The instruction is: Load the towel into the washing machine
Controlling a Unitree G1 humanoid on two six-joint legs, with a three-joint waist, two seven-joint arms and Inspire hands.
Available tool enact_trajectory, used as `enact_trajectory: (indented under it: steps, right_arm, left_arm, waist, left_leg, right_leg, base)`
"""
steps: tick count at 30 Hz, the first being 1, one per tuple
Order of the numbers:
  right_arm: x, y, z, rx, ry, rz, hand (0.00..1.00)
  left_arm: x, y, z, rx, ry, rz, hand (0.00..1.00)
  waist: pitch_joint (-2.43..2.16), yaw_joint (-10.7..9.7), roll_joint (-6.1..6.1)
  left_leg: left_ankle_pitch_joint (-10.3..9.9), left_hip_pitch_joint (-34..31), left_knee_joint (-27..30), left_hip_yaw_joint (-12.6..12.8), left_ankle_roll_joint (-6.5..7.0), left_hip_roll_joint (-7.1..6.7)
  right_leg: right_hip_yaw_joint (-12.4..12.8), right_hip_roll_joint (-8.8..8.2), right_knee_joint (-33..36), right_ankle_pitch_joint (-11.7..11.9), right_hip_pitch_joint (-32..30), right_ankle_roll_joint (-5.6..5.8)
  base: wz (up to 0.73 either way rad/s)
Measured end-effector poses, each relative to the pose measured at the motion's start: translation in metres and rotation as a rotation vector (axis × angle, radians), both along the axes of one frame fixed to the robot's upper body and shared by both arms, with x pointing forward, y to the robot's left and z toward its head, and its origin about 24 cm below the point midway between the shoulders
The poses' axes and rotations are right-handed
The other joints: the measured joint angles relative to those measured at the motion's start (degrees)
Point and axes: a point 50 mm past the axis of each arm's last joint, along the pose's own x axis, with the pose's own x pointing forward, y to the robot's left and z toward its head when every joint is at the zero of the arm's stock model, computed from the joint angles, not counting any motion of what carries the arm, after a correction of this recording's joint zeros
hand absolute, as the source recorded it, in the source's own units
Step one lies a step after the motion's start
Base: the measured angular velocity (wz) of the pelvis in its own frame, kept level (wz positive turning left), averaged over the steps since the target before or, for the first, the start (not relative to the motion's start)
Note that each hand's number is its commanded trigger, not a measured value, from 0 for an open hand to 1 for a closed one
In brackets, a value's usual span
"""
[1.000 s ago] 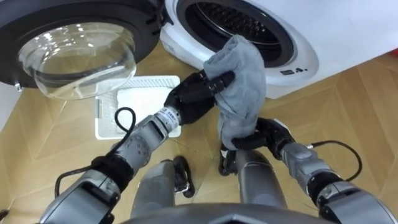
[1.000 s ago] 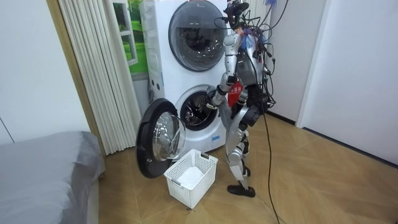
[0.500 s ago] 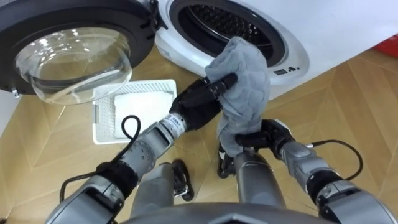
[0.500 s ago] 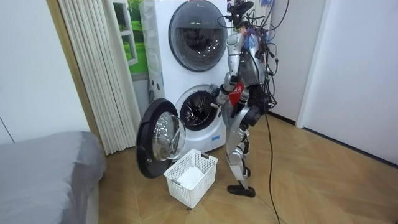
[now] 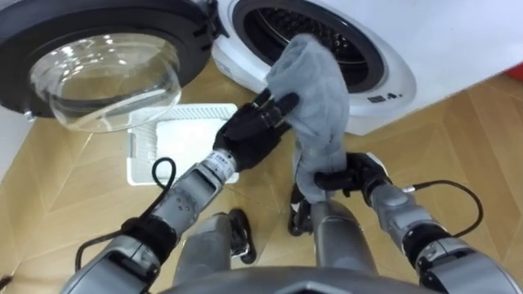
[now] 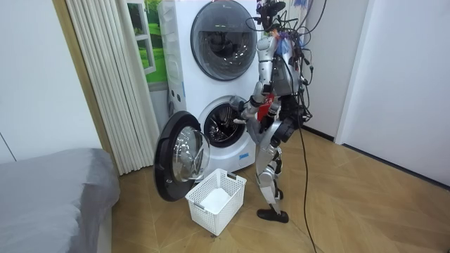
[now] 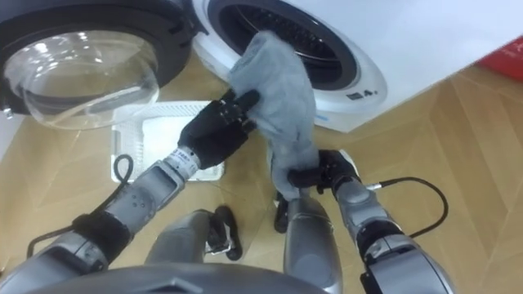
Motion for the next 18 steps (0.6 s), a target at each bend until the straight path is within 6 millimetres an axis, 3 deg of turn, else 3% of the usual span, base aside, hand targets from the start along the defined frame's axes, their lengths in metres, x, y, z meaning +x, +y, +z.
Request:
enact_trajectory:
  steps: [6,13,18]
  right_arm:
    - [-0.004,-0.013,-0.001,-0.033,0.009,-0.050,1.00]
    - [0.000,-0.023,0.002,-0.040,0.015,-0.086,1.00]
    - [0.004,-0.024,0.003,-0.021,0.023,-0.110,1.00]
  left_arm:
    - [-0.016,0.045,-0.018,0.153,0.100,0.129,0.00]
    - [-0.020,0.045,-0.025,0.261,0.154,0.116,0.00]
    - [-0.019,0.042,-0.025,0.332,0.153,0.102,0.00]
  waist:
    - [-0.02,3.07,0.70]
    - [0.17,5.34,0.49]
    - [1.04,5.52,-0.77]
  left_leg:
    - [2.17,-0.48,-3.33,-1.01,-0.42,-0.93]
    - [2.96,-2.45,-3.96,-1.74,-0.66,-1.11]
    - [3.35,-3.45,-4.03,-2.08,-0.52,-1.83]
  right_leg:
    - [-1.46,-0.18,-2.13,0.72,0.05,-0.38]
    - [-2.27,-0.47,-2.08,0.76,-1.66,-0.56]
    - [-2.95,-1.31,-1.95,0.29,-2.47,-0.50]
  base:
    - [0.14]
    - [0.08]
    - [0.10]
